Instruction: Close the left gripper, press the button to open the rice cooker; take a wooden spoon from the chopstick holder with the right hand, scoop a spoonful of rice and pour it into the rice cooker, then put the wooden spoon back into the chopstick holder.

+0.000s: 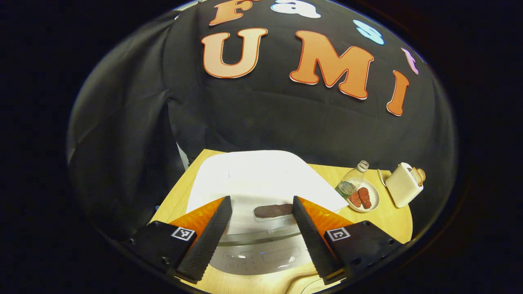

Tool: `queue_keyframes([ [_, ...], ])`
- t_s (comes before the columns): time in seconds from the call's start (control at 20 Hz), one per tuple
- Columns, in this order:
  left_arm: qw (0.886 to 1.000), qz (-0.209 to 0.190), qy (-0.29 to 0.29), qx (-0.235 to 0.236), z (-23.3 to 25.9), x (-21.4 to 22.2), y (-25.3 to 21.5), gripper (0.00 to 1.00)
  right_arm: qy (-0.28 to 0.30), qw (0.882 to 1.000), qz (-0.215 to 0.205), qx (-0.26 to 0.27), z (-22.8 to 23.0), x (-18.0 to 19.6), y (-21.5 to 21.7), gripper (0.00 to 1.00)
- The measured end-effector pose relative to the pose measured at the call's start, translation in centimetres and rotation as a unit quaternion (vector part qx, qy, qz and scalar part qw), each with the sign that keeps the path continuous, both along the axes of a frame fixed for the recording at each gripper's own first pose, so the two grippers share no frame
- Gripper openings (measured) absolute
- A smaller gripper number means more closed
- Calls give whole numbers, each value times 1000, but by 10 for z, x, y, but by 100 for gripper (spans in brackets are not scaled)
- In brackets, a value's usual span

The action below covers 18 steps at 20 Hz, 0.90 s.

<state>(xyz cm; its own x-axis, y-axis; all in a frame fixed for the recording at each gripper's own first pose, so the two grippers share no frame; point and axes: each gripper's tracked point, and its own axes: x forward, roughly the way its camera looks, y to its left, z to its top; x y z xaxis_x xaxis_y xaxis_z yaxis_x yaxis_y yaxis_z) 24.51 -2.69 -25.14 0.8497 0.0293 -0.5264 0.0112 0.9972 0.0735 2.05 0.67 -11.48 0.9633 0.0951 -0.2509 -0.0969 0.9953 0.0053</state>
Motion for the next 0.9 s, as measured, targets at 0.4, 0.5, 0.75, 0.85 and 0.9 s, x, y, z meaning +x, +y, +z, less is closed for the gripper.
queue_keyframes([
  [0.4,999,14,21,38,-44,1,4,100,31,1000,-4,2,-22,-1,-11,95],
  [0.5,998,11,31,50,-48,2,3,100,39,999,-10,3,-27,1,-14,95],
  [0.75,998,-7,63,30,-48,11,1,100,55,998,-11,19,-38,-3,-12,95],
  [0.85,996,-3,91,21,-46,14,1,100,51,999,-8,16,-36,-5,-12,95],
  [0.9,996,5,85,2,-42,20,4,100,53,998,-9,13,-38,-7,-13,95],
])
